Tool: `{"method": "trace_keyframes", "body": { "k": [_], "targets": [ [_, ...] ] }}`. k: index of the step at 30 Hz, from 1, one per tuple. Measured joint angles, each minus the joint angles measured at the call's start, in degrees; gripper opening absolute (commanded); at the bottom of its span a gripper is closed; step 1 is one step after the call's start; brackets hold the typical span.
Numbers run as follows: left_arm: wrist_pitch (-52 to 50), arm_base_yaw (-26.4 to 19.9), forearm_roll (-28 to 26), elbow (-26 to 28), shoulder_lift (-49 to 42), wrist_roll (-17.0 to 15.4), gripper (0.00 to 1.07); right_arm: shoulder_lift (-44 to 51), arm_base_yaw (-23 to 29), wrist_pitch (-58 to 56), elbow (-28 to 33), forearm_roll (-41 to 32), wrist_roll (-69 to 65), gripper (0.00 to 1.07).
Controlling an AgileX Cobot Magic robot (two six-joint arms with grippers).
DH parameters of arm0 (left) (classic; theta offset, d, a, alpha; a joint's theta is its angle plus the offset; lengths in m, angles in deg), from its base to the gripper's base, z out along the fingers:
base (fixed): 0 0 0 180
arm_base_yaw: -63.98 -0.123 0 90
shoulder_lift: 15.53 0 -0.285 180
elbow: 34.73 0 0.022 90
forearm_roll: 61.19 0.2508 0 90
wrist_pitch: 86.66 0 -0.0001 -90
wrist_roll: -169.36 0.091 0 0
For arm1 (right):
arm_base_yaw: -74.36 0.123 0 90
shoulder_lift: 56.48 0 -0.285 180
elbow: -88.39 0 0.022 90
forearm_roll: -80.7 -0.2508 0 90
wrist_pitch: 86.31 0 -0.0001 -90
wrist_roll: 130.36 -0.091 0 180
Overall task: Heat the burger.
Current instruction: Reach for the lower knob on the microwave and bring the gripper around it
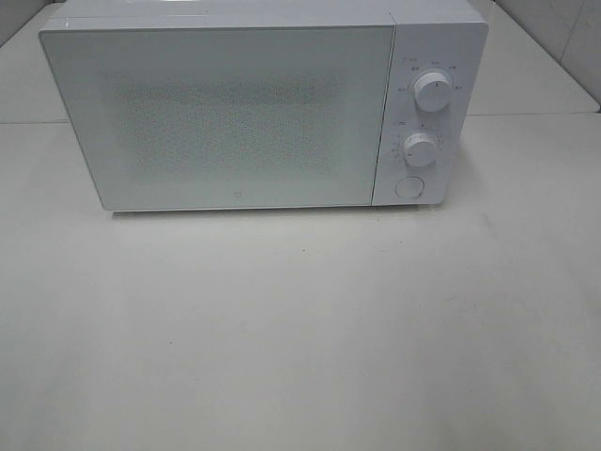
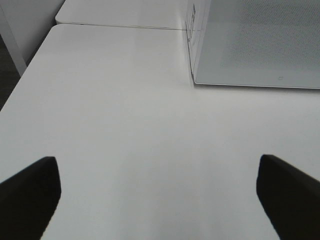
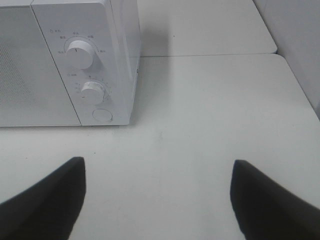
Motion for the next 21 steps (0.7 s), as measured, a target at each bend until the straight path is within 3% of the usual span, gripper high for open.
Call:
{"method": "trace_keyframes", "body": {
  "k": [9,21],
  "targets": [
    [0.0,0.0,0.0,0.0,0.0,0.0,1.01,-10.7,0.0,10.4,0.0,0.1,0.0,0.77],
    [0.0,0.0,0.0,0.0,0.0,0.0,1.01,-25.6,0.0,34.1,0.0,1.4,0.2,0.76]
  ]
}}
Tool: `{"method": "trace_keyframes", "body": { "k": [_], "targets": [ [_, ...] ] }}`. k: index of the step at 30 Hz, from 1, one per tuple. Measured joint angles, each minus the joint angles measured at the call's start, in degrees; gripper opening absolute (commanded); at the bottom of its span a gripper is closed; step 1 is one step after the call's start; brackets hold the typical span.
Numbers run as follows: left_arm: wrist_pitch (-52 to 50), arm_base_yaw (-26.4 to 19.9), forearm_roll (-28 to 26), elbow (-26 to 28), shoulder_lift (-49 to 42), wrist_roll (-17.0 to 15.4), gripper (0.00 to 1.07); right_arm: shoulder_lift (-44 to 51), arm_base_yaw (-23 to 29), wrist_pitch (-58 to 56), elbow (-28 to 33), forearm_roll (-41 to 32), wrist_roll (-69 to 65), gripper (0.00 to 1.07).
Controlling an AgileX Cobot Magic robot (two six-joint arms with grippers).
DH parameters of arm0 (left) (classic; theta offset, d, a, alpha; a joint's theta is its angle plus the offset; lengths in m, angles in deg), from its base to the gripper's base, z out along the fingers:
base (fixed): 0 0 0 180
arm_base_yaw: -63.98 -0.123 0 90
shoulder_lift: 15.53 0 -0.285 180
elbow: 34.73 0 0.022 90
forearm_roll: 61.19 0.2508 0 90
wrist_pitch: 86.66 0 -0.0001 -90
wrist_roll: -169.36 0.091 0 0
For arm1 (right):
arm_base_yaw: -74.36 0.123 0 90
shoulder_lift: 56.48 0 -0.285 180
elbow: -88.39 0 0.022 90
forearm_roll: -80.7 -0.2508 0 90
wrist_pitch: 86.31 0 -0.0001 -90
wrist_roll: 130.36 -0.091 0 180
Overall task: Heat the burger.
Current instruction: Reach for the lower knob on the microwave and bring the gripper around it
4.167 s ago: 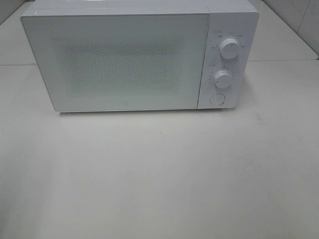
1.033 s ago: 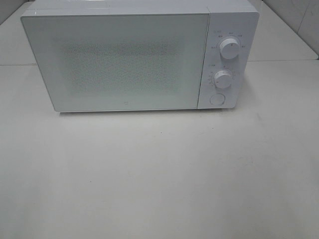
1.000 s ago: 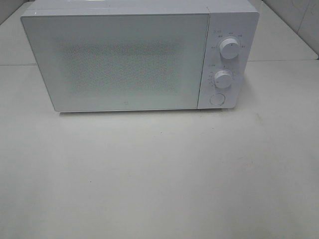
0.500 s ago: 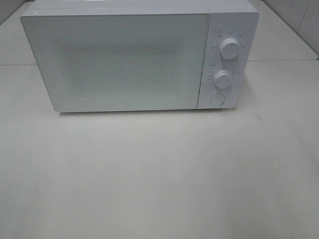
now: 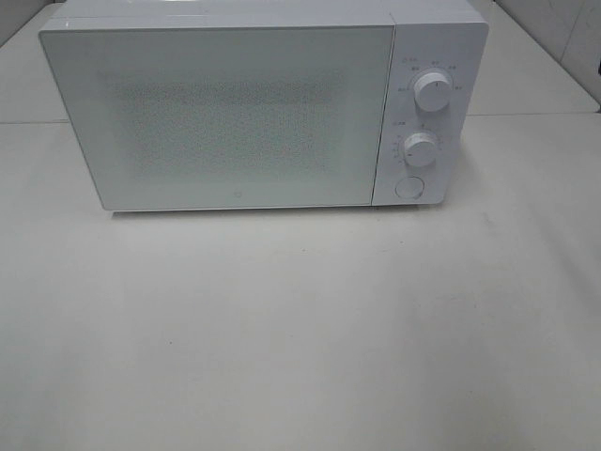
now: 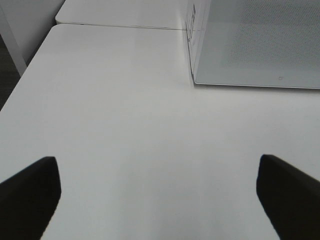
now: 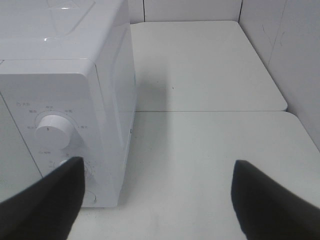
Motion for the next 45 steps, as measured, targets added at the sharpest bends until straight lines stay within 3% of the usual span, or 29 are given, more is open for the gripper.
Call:
{"method": "trace_keyframes", "body": {
  "k": [7,13,17,18,20,21,29,38,45],
  "targets": [
    [0.0,0.0,0.0,0.0,0.0,0.0,1.01,-8.0,0.2,8.6,0.0,0.0,0.1,0.76],
    [0.0,0.0,-0.1,0.0,0.0,0.0,1.01,-17.1,5.4,18.0,0.0,-5.0,6.0,0.76],
    [0.0,0.0,-0.1,0.0,0.0,0.0,1.01,-21.3,9.9,23.2,0.0,-13.3,12.8,0.76],
    [0.0,0.0,-0.1,0.0,0.0,0.0,1.01,-23.1,12.8,26.6,0.0,-19.0,17.4,0.76],
    [0.0,0.0,-0.1,0.0,0.0,0.0,1.01,-23.8,14.4,28.5,0.0,-21.4,19.8,0.76],
    [0.0,0.0,-0.1,0.0,0.0,0.0,1.01,-25.4,17.7,32.5,0.0,-27.0,24.4,0.76],
    [0.0,0.0,-0.1,0.0,0.0,0.0,1.01,-32.1,26.3,44.8,-0.1,-41.8,31.7,0.76],
    [0.0,0.0,-0.1,0.0,0.0,0.0,1.01,-38.8,32.5,50.4,-0.1,-45.3,30.5,0.76],
    [0.0,0.0,-0.1,0.0,0.0,0.0,1.01,-44.6,33.3,56.1,-0.2,-46.3,28.8,0.76]
  ]
}}
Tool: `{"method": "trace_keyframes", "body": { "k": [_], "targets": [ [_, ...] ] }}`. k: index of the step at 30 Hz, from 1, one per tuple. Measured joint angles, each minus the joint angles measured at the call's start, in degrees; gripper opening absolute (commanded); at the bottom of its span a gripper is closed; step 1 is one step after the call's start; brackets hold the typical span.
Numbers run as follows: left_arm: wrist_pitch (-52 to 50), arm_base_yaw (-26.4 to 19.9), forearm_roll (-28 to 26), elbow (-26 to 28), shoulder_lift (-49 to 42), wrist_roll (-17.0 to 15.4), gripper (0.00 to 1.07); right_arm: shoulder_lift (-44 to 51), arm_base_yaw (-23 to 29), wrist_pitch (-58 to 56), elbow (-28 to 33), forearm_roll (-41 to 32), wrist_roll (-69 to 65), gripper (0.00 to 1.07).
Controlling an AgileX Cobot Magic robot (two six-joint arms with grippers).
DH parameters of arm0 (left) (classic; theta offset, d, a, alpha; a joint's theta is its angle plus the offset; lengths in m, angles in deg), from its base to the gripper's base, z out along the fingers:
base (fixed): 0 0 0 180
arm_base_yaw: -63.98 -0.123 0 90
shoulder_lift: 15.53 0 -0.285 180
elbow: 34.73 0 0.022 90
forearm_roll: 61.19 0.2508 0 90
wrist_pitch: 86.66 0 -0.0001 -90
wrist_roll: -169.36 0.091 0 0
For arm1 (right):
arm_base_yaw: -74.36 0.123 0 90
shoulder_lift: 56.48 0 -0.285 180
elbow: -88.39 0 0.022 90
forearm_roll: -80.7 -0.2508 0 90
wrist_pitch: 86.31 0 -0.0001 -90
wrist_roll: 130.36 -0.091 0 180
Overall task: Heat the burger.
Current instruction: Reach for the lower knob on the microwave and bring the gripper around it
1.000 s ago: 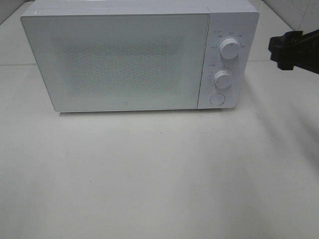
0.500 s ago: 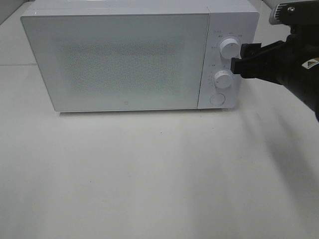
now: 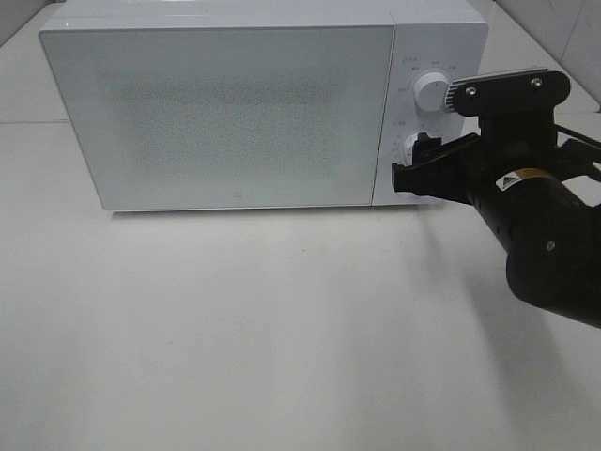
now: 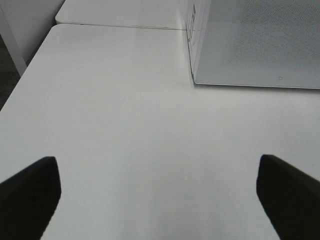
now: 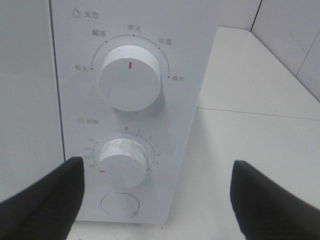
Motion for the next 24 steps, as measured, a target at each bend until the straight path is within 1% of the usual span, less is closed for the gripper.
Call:
{"method": "trace_keyframes", "body": {
  "k": [6,12,14,24],
  "targets": [
    [0.0,0.0,0.0,0.0,0.0,0.0,1.01,-2.5,0.0,2.4,-0.3,-0.2,-3.2,0.76],
    [0.0,0.0,0.0,0.0,0.0,0.0,1.01,-5.8,0.0,2.8,-3.4,-0.2,-4.6,0.76],
    [0.0,0.0,0.0,0.0,0.0,0.0,1.01,-8.1,0.0,2.8,-5.5,0.9,-4.9,0.76],
    [0.0,0.0,0.0,0.0,0.0,0.0,1.01,-12.0,0.0,2.8,-9.0,2.6,-5.7,0.76]
  ]
}}
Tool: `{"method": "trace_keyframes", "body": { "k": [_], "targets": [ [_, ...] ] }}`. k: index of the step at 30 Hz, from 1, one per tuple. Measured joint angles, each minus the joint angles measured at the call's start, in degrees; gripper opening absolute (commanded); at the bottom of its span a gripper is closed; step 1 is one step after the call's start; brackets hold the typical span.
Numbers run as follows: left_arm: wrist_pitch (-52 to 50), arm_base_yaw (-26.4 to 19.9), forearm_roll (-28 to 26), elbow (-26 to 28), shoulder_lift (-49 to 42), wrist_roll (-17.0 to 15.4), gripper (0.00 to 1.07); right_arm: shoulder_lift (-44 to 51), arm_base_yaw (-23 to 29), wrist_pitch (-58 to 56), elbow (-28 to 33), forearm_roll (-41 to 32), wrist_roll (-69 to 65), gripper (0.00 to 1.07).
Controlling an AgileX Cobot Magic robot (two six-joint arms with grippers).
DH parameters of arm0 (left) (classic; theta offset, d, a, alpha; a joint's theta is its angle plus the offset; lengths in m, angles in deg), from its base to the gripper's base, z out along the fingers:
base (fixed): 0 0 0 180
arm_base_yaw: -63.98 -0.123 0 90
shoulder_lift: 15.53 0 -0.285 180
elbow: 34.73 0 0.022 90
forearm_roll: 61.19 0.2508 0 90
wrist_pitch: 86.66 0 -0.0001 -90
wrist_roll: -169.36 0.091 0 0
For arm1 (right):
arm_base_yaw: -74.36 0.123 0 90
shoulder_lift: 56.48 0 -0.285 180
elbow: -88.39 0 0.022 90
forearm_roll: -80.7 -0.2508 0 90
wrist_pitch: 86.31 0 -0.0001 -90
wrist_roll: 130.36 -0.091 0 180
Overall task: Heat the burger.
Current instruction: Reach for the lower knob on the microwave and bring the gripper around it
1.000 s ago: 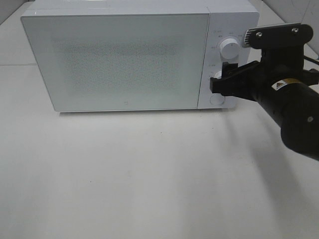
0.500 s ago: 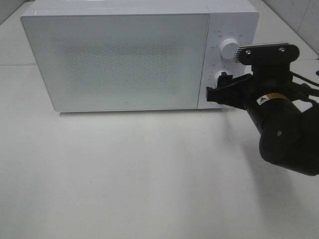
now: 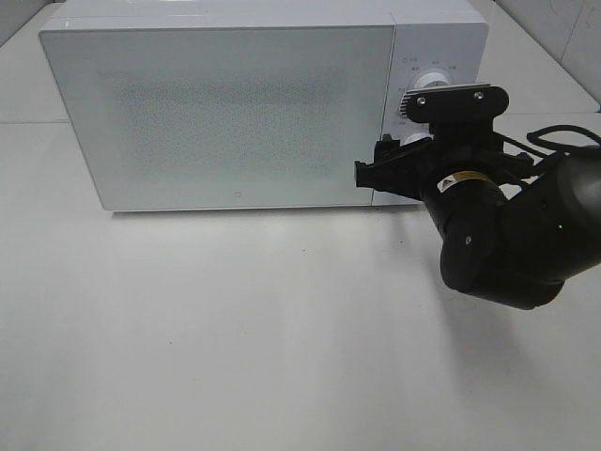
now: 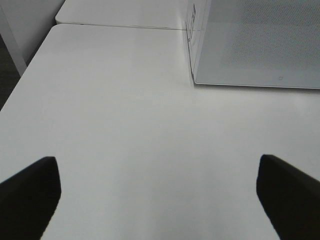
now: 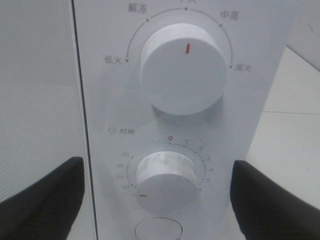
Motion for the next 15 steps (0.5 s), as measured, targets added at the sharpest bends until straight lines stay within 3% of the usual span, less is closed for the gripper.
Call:
{"method": "trace_keyframes", "body": {
  "k": [15],
  "targets": [
    [0.0,0.0,0.0,0.0,0.0,0.0,1.01,-4.0,-1.5,-1.1,-3.0,2.8,-2.3,0.76]
  ]
}}
